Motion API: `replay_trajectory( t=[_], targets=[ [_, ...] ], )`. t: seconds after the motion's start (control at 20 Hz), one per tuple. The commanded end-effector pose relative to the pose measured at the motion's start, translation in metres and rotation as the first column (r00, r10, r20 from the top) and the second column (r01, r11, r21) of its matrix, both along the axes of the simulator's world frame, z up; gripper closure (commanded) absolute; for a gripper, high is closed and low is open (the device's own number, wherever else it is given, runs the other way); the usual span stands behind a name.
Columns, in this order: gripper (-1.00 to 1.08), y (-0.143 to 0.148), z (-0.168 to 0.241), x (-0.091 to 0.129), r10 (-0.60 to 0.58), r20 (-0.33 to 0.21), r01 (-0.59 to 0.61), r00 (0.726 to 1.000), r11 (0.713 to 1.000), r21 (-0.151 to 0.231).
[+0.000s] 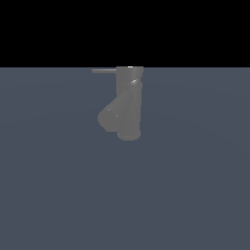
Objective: Turn on the faucet by rotating a designated handle.
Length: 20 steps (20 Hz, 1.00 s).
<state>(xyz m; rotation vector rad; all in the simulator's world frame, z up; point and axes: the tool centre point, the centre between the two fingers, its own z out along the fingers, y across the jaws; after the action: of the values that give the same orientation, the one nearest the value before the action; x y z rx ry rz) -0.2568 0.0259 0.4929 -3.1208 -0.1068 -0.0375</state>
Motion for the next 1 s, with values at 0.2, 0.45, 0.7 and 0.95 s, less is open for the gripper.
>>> replay_trajectory(
  t=[0.2,0.45,0.7,0.95],
  targets=[
    [1.08,-0.002,0.001,0.003,-0.009,0.003,0.009,1.000,1.000,-0.005],
    [1.08,-0.007,0.002,0.009,-0.025,0.010,0.025,1.000,1.000,-0.020],
    [1.08,-0.007,0.002,0.009,-0.025,0.011,0.025,1.000,0.999,-0.020],
    [1.08,-0.006,0.003,0.016,-0.053,0.009,0.053,0.999,0.999,-0.011]
  ],
)
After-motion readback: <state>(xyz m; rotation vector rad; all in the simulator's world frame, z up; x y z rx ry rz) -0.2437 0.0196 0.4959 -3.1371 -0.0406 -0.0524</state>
